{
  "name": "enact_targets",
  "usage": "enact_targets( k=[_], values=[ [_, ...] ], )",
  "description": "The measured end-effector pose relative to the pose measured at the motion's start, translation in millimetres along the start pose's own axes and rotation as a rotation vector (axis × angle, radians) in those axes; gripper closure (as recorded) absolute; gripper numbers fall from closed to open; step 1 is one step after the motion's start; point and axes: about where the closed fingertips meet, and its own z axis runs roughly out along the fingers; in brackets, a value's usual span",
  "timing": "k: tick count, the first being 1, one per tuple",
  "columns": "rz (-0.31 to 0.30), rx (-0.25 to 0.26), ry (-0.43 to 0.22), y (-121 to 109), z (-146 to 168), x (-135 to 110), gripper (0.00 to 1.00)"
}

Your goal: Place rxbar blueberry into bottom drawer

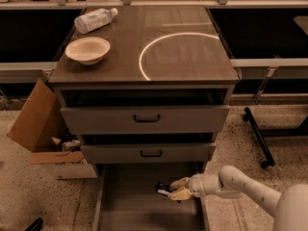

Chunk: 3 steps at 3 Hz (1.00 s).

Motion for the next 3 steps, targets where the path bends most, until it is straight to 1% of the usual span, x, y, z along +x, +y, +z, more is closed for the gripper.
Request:
enact_targets(
  k=[2, 3],
  values=[
    [0.028, -0.019, 0.031, -11.9, 34.2, 23.0, 0.35],
    [0.050, -0.029, 0.038, -16.5, 43.3, 33.0, 0.11]
  ],
)
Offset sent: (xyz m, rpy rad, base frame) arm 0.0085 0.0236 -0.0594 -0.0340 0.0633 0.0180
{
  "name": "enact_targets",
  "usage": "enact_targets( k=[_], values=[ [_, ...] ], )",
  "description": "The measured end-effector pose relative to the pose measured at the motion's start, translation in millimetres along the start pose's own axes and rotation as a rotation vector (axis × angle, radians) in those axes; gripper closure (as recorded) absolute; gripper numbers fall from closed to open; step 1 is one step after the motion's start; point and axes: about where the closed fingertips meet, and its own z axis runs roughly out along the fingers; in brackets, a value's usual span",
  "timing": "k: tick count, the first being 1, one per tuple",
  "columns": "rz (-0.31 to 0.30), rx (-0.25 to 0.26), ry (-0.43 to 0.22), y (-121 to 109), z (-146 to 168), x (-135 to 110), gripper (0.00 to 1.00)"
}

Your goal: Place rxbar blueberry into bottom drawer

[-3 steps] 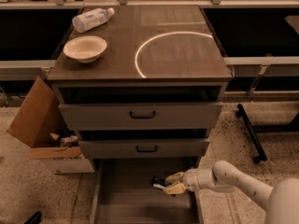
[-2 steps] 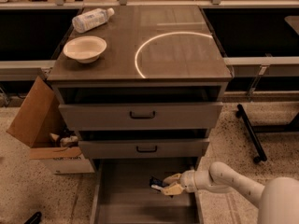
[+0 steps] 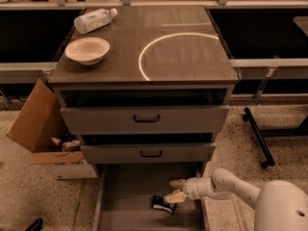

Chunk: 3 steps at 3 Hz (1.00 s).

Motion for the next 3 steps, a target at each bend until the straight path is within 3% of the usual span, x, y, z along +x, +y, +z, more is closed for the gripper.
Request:
enact_targets(
  k=[1, 2, 3],
  values=[
    [0.016, 0.005, -0.013, -3.2, -4.4, 4.6, 0.00],
    [0.018, 0.043, -0.047, -4.3, -31.0, 5.6, 0.00],
    [0.012, 0.123, -0.105, 2.9, -91.7, 6.7, 0.00]
  ],
)
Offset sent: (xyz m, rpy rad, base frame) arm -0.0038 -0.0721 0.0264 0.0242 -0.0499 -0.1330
